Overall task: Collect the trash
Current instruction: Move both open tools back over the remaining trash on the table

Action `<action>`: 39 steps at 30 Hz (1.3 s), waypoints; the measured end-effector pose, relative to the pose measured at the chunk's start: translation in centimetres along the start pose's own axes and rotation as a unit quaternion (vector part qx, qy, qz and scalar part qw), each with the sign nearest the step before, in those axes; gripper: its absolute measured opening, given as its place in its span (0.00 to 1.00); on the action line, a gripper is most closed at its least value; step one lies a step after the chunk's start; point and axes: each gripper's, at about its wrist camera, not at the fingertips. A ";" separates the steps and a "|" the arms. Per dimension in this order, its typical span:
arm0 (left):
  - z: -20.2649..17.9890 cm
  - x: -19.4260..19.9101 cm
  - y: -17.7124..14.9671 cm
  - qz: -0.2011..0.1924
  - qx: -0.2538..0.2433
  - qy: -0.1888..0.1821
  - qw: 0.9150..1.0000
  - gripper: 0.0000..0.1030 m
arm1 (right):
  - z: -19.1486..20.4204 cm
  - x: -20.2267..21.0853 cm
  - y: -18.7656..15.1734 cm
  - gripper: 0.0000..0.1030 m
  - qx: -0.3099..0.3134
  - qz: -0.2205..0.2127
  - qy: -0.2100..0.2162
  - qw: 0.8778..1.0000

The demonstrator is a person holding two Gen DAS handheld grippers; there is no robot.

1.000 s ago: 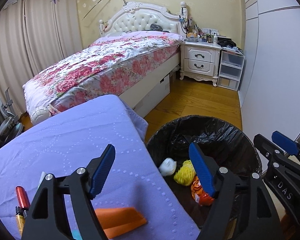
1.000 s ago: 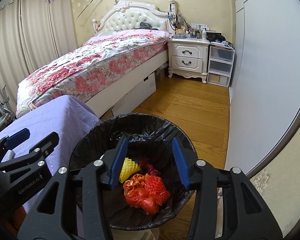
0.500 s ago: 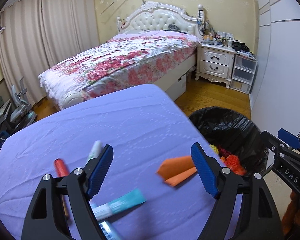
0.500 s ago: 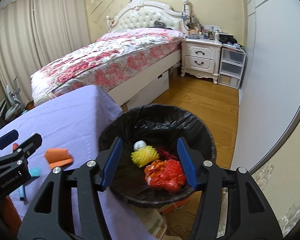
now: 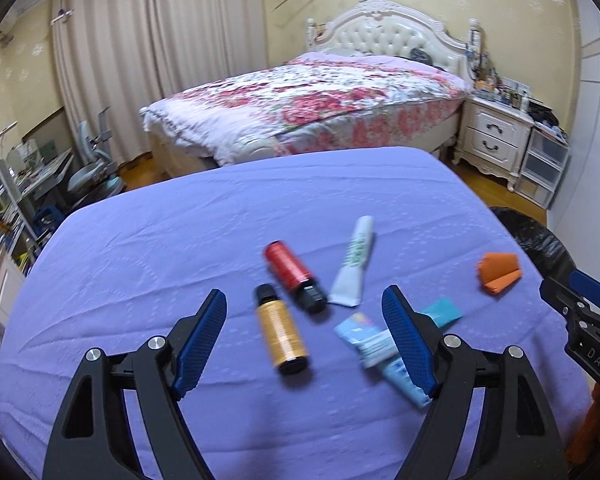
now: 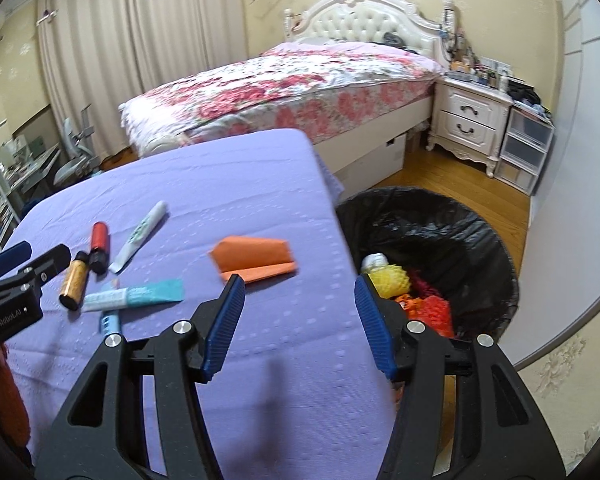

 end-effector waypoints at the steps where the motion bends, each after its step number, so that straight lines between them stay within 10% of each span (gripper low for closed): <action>1: 0.6 -0.1 -0.2 0.001 0.003 0.005 1.000 0.75 | 0.7 -0.1 -0.1 0.54 0.006 0.003 0.005 1.000; 21: 9.1 -0.8 -3.1 0.023 0.070 0.056 0.996 0.75 | 8.2 -3.5 -1.0 0.54 0.089 0.077 0.022 0.993; 39: 11.8 -2.0 -4.1 0.040 0.097 0.058 0.993 0.75 | 10.4 -5.9 2.5 0.54 0.114 0.055 -0.008 0.992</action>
Point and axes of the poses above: each gripper's, at about its wrist camera, not at the fingertips, and x roughly against the way its jaws point, z to its left, y to its top, and after that the axes turned 1 degree about -x, right-handed
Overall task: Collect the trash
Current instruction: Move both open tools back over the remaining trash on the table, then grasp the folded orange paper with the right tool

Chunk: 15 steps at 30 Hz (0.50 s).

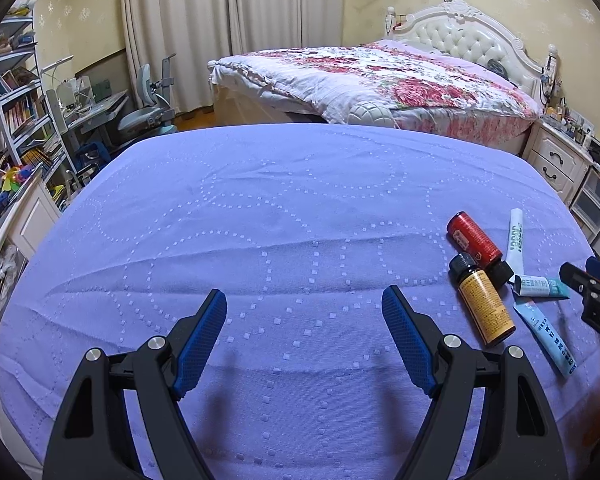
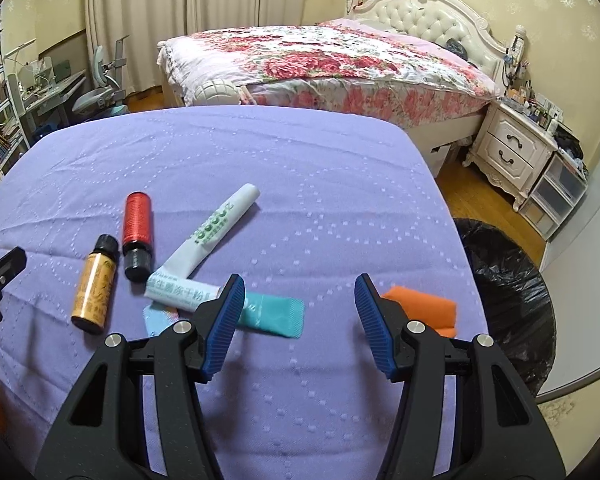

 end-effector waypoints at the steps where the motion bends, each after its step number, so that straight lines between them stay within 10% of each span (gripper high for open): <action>1: 0.0 0.0 -0.1 0.001 0.001 -0.001 1.000 0.75 | -0.1 -0.2 0.1 0.54 0.002 0.000 -0.009 1.000; 15: -0.2 0.3 -0.8 0.005 -0.003 -0.010 1.000 0.75 | 0.3 0.4 -2.3 0.54 0.027 0.036 -0.017 0.999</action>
Point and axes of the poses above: each gripper's, at about its wrist camera, not at the fingertips, and x roughly against the way its jaws point, z to its left, y to its top, and after that the axes turned 1 degree about -x, right-handed
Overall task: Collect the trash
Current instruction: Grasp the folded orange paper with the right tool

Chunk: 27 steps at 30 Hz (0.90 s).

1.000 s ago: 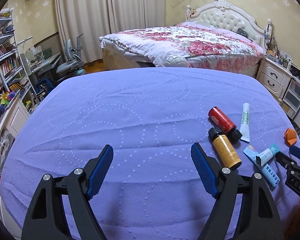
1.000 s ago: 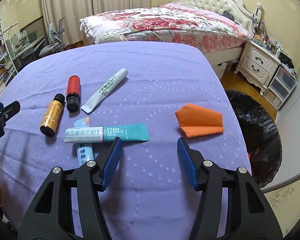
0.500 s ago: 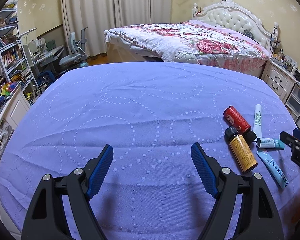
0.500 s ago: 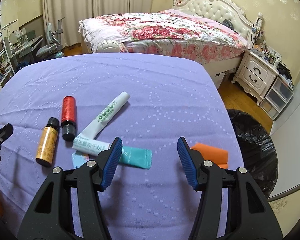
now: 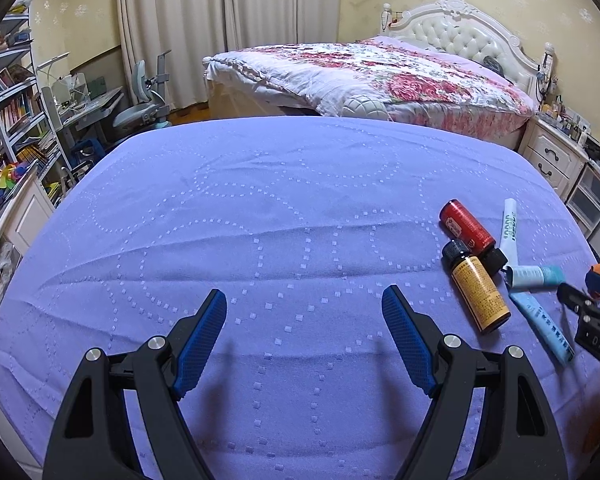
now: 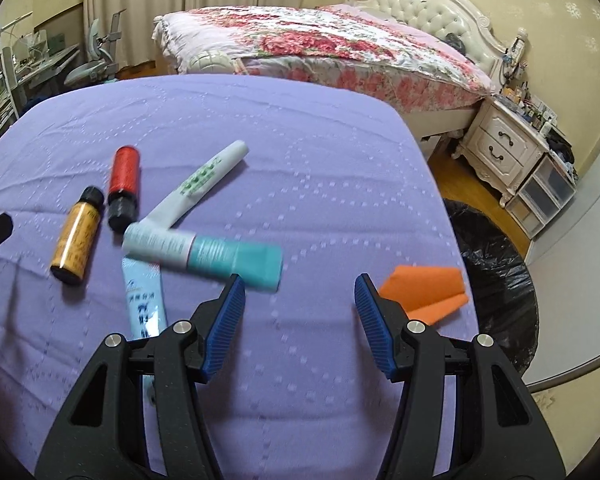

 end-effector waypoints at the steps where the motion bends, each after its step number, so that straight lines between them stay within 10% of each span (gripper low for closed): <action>1: 0.0 0.1 0.0 0.000 -0.001 -0.001 1.000 0.75 | 0.1 0.1 -0.2 0.54 0.001 0.000 0.005 1.000; 27: -0.4 0.4 -0.4 0.001 -0.004 -0.007 1.000 0.75 | -6.2 0.5 0.2 0.55 -0.080 -0.022 -0.022 0.996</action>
Point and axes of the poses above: each gripper's, at about its wrist camera, not at the fingertips, and x roughly against the way its jaws point, z to its left, y to its top, and after that the axes turned 1 degree about -x, right-handed
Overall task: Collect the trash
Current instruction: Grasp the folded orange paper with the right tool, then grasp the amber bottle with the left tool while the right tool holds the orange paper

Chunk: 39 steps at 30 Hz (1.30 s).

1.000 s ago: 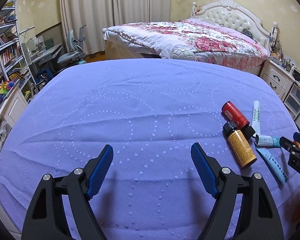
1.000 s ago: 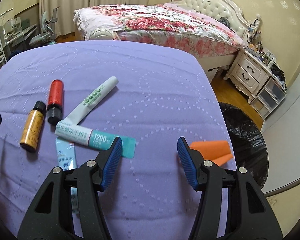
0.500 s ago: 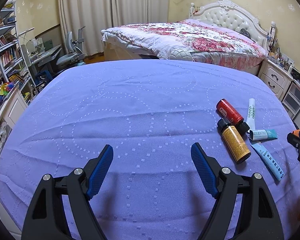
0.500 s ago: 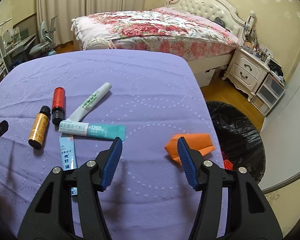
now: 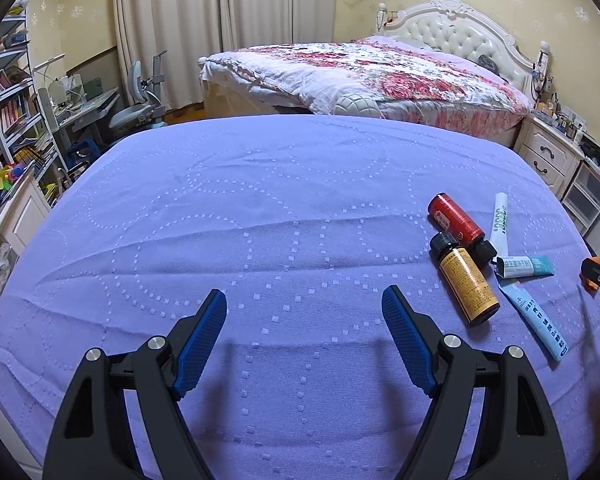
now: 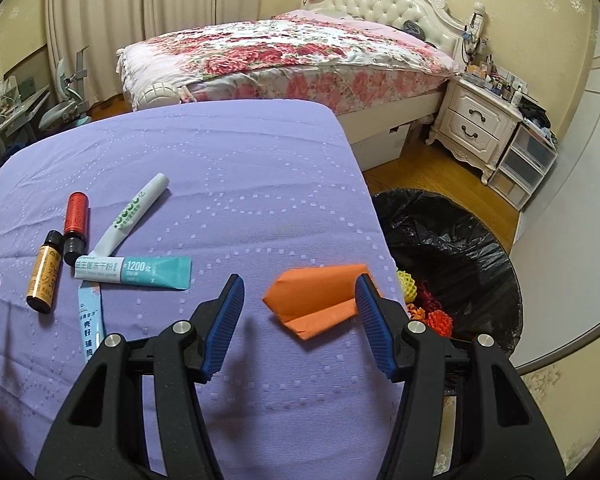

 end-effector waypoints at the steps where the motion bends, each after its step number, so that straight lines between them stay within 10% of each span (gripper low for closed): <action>1: -0.1 0.0 0.0 0.000 -0.001 -0.001 1.000 0.75 | -0.2 -0.1 0.0 0.55 -0.002 0.001 -0.001 1.000; 14: -1.1 -0.2 0.2 0.000 -0.009 -0.010 1.000 0.75 | -0.3 -1.0 -0.8 0.54 -0.005 0.014 0.001 1.000; 39: -4.1 0.7 0.7 -0.009 -0.029 -0.028 0.999 0.75 | 0.7 1.2 -0.7 0.12 -0.005 -0.029 0.052 0.998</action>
Point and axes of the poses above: each gripper's, at about its wrist camera, not at the fingertips, and x roughly against the way its jaws point, z to its left, y to its top, and after that the axes turned 1 degree about -x, right-handed
